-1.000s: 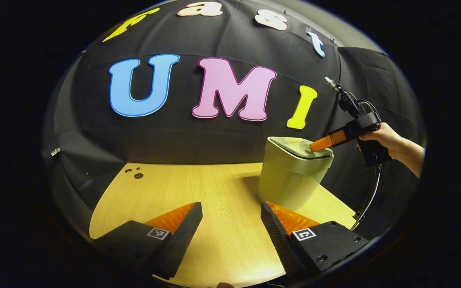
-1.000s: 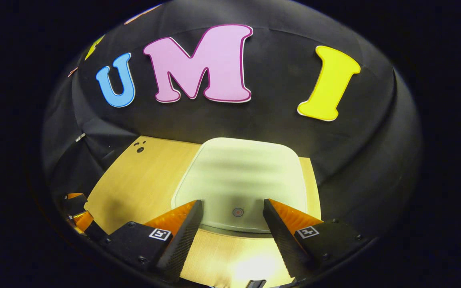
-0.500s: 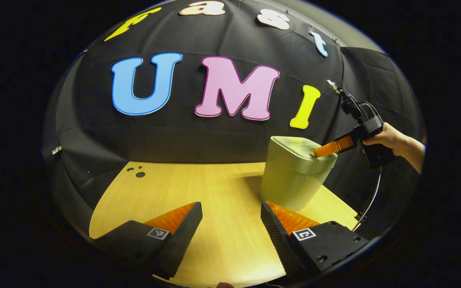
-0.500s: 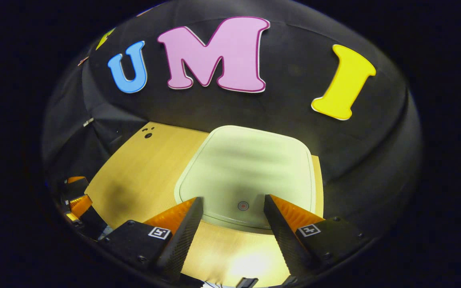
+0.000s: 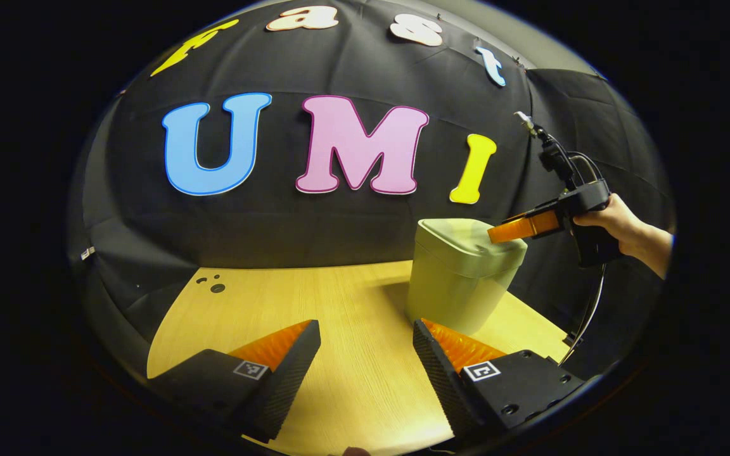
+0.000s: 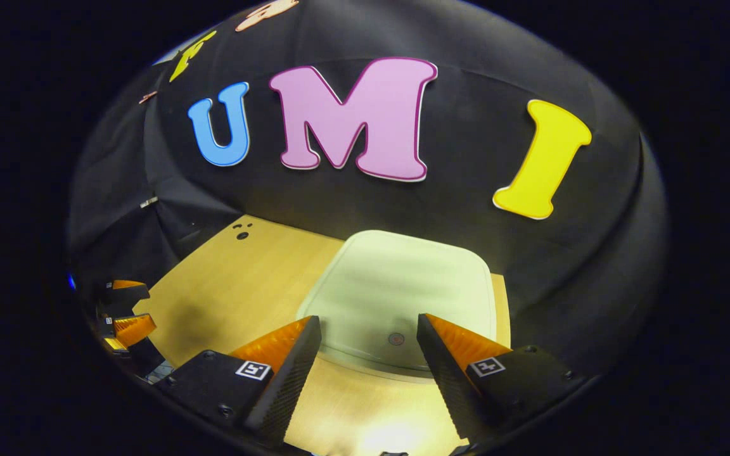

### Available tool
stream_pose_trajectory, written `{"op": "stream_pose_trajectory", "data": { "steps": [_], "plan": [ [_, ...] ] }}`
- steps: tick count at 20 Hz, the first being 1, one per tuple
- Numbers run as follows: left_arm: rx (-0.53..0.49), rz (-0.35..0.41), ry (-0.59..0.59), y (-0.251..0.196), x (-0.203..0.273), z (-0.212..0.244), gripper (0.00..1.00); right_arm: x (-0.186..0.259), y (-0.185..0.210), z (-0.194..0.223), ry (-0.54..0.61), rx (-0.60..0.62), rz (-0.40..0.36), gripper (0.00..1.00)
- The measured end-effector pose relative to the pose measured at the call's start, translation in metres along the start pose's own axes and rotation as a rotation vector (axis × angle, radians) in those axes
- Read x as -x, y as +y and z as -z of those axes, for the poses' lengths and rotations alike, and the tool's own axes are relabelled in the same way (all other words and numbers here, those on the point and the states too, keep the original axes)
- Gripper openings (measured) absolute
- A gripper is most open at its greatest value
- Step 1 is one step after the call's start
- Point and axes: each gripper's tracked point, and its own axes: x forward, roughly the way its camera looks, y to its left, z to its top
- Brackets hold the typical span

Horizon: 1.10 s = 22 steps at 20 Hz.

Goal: Press the lid of the desktop garbage bin to open it, pick up the crumpled paper on the desktop and throw it into the bin, then pick up the pop can on the desktop and drop it into the bin, and finally close the garbage bin lid.

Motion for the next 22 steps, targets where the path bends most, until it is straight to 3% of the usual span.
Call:
{"op": "stream_pose_trajectory", "data": {
  "steps": [10, 14, 22],
  "plan": [
    [-0.016, -0.008, -0.007, 0.005, -0.006, -0.01, 0.96, 0.042, 0.072, -0.012, -0.109, 0.008, -0.108, 0.96],
    [-0.024, -0.004, -0.009, 0.002, -0.009, -0.014, 0.96, 0.049, 0.089, -0.008, -0.155, 0.036, -0.115, 0.97],
    [-0.042, -0.006, -0.013, 0.006, -0.013, -0.019, 0.96, 0.049, 0.117, 0.022, -0.159, -0.027, -0.136, 0.97]
  ]
}}
